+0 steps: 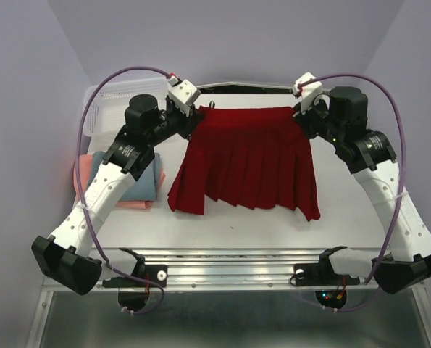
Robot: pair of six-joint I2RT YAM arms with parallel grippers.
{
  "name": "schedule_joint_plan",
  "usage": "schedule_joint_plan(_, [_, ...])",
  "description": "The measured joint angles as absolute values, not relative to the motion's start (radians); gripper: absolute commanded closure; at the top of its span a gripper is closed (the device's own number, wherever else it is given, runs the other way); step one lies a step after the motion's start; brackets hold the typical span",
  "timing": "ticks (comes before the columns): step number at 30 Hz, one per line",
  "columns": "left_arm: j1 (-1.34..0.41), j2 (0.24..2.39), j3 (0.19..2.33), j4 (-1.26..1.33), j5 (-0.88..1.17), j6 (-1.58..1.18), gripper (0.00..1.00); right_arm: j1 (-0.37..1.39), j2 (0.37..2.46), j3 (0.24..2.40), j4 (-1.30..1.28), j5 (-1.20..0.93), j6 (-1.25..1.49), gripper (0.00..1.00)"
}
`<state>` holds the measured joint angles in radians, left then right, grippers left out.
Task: Fold and stack the skirts
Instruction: Flatten the skirt out
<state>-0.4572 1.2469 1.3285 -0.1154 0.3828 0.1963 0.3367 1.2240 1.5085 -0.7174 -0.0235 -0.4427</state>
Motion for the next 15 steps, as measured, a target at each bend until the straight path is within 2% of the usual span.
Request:
schedule_joint_plan(7, [-0.458,1.199,1.364,-0.039,0.377,0.211,1.0,0.336,1.192,1.627,-0.662,-0.023,-0.447,0.99])
schedule_joint_plan(15, [-0.465,0.978,1.252,-0.008,0.493,0.232,1.0,0.342,1.049,1.626,-0.754,-0.166,-0.48,0.99])
